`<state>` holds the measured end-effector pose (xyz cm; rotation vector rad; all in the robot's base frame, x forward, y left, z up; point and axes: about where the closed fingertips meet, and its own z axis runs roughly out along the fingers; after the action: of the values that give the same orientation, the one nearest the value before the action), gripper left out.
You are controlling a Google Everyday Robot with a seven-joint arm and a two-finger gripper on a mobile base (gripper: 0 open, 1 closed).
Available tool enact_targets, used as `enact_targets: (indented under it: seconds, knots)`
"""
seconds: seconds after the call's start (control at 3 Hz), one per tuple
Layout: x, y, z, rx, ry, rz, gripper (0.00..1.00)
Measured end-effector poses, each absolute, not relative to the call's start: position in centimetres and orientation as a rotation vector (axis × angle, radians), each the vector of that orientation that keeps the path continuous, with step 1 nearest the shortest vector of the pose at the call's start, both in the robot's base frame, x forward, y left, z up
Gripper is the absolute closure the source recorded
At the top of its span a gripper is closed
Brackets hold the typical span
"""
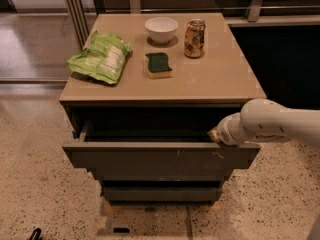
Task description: Open top drawer
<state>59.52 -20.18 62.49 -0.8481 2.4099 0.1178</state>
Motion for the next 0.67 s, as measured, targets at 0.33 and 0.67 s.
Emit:
enact_targets:
  seconds: [0.33,0.67]
  knots:
    - [59.6,-20.2,62.5,-0.846,2.412,0.121,1.0]
    - [56.0,-21.9,62.6,-0.804,2.419,0.144,1.0]
